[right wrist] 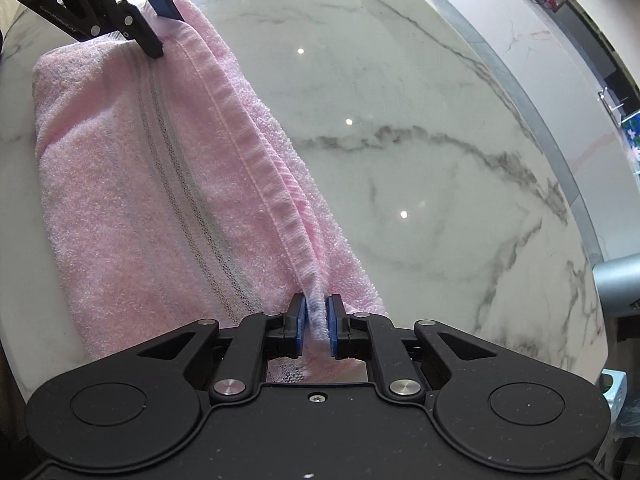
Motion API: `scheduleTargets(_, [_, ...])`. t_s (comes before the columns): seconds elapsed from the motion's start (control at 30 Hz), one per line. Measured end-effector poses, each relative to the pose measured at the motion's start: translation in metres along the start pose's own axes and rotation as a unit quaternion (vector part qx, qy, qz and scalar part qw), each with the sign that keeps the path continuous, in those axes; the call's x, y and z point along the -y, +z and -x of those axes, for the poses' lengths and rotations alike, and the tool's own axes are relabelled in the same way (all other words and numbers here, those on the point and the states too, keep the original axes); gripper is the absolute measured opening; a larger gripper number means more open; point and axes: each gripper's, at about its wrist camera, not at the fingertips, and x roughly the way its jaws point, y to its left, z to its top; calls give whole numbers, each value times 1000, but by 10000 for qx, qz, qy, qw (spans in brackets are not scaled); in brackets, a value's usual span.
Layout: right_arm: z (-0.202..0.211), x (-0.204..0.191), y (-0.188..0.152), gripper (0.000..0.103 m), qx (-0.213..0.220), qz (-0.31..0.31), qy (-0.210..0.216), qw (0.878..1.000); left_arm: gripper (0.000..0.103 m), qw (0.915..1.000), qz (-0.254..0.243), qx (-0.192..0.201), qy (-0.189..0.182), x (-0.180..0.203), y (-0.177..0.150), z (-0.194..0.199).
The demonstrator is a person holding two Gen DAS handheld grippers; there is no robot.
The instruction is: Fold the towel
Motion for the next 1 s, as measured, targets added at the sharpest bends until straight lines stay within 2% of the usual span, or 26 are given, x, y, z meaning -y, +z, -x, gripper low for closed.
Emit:
scheduleTargets(0.03, [0, 2, -1, 34, 21, -68, -76, 9999, 42, 10000, -6, 12, 96, 0, 0, 0])
scheduleTargets(0.07, [1, 3, -3, 41, 32, -128, -147, 9998, 43, 9998, -15, 54, 206, 1, 0, 1])
scheduleTargets(0.13, [5, 8, -6, 45, 54, -298, -242, 9992, 44, 9991, -26, 167, 390, 0, -1, 7])
scheduleTargets(0.23, [17, 11, -12, 46, 107, -514, -378, 9979, 45, 9966, 169, 335, 732, -5, -4, 21])
scheduleTargets(0.47, [60, 7, -31, 47, 428, -1188, -736, 9893, 45, 9896, 733, 671, 1042, -10, -16, 66])
scheduleTargets(0.6, [89, 0, -35, 55, 690, -1509, -762, 9832, 50, 9850, 911, 944, 1123, 6, -25, 98])
scheduleTargets(0.73, [116, -20, -40, 71, 959, -1684, -698, 9785, 57, 9807, 1071, 1198, 1116, 28, -32, 124])
scheduleTargets(0.9, [140, -43, -47, 71, 1246, -2030, -569, 9695, 62, 9759, 1224, 1436, 1100, 54, -39, 146])
scheduleTargets(1.0, [153, -56, -54, 71, 1546, -2395, -511, 9572, 64, 9684, 1519, 1640, 1103, 68, -47, 156])
